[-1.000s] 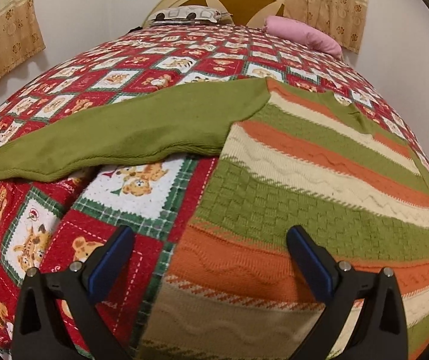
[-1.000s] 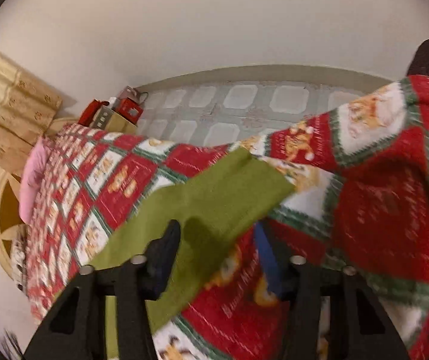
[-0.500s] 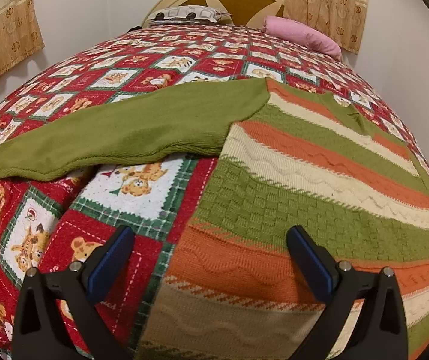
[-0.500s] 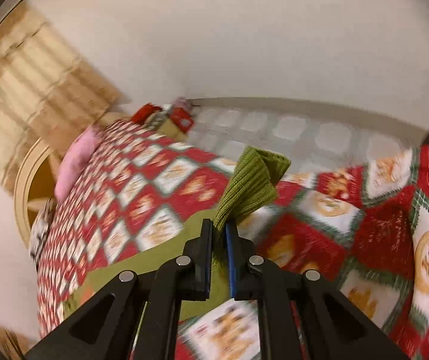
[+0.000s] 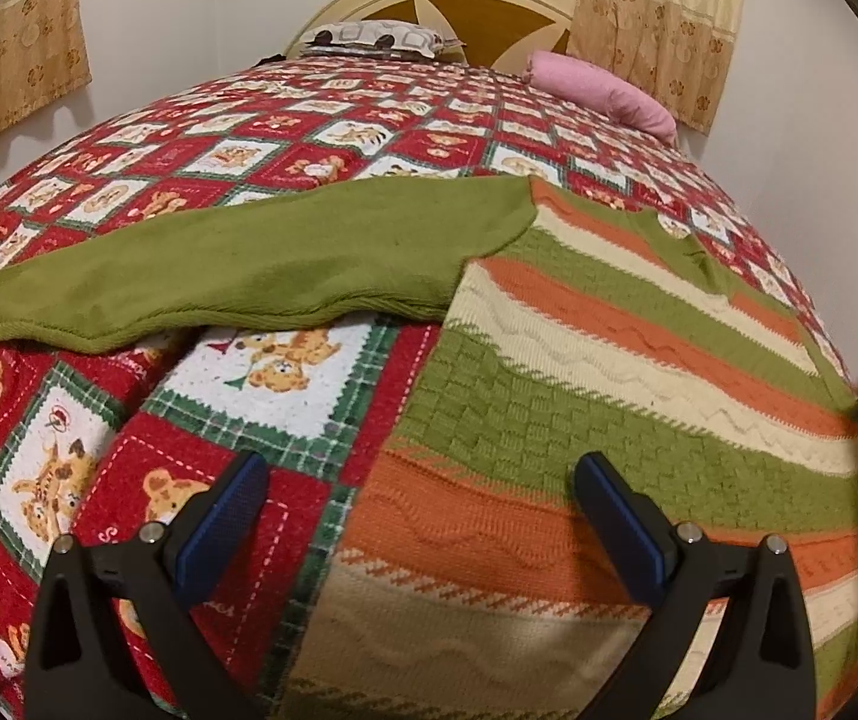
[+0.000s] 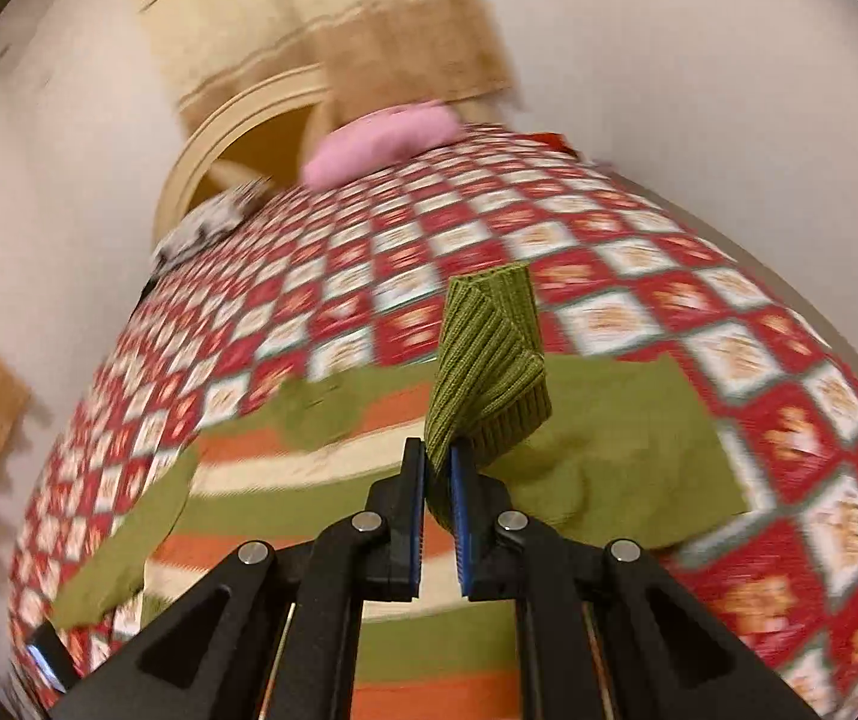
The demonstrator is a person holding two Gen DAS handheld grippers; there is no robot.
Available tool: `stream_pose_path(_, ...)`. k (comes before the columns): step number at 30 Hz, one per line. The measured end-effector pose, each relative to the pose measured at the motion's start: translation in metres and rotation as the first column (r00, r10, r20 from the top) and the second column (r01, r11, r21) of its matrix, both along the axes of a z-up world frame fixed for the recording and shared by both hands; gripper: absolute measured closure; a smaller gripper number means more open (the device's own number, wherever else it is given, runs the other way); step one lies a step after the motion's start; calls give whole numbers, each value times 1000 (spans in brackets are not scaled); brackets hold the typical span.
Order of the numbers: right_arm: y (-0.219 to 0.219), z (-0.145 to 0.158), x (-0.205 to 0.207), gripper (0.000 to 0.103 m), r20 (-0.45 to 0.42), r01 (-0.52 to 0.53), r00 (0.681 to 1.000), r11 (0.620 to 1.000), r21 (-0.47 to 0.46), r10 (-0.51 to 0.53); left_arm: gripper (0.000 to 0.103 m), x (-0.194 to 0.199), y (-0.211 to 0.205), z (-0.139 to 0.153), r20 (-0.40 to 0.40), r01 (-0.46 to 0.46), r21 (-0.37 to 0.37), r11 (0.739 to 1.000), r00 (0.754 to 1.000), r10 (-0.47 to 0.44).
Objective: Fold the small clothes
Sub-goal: 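Carry the sleeve across the sweater body with the right gripper and release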
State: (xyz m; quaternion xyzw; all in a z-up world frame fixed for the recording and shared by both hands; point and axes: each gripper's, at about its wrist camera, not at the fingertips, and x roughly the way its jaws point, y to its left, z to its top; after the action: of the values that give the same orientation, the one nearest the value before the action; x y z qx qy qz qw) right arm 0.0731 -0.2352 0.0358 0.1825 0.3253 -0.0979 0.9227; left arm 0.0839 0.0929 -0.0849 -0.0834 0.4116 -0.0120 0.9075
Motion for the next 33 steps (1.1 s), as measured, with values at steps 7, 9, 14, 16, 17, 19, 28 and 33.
stream_pose_path(7, 111, -33, 56, 96, -46, -186, 981, 982, -6, 186, 0, -1, 5, 1, 12, -2, -37, 999, 1000, 2)
stream_pose_path(9, 140, -47, 71, 96, -70, -236, 969, 972, -7, 235, 0, -2, 7, 1, 17, -2, -54, 999, 1000, 3)
stream_pose_path(14, 179, -73, 95, 96, -117, -315, 942, 949, 23, 316, 0, -1, 10, 1, 21, -1, -82, 997, 1000, 3)
stream_pose_path(16, 193, -85, 107, 96, -139, -346, 928, 938, 25, 346, 0, 0, 10, 1, 21, -1, -84, 996, 1000, 2)
stream_pose_path(17, 198, -89, 110, 96, -143, -361, 921, 932, 31, 362, 0, 0, 11, 1, 22, 0, -86, 996, 1000, 2)
stream_pose_path(19, 207, -96, 117, 96, -150, -382, 912, 924, 30, 382, 0, 0, 12, 0, 24, 0, -94, 996, 1000, 3)
stream_pose_path(28, 203, -110, 126, 86, -39, -552, 790, 737, 391, 612, 0, 1, 13, 0, 25, 0, -112, 994, 1000, 3)
stream_pose_path(33, 164, -83, 88, 86, -54, -447, 885, 877, 177, 462, 0, 1, 13, 0, 24, 0, -110, 994, 1000, 3)
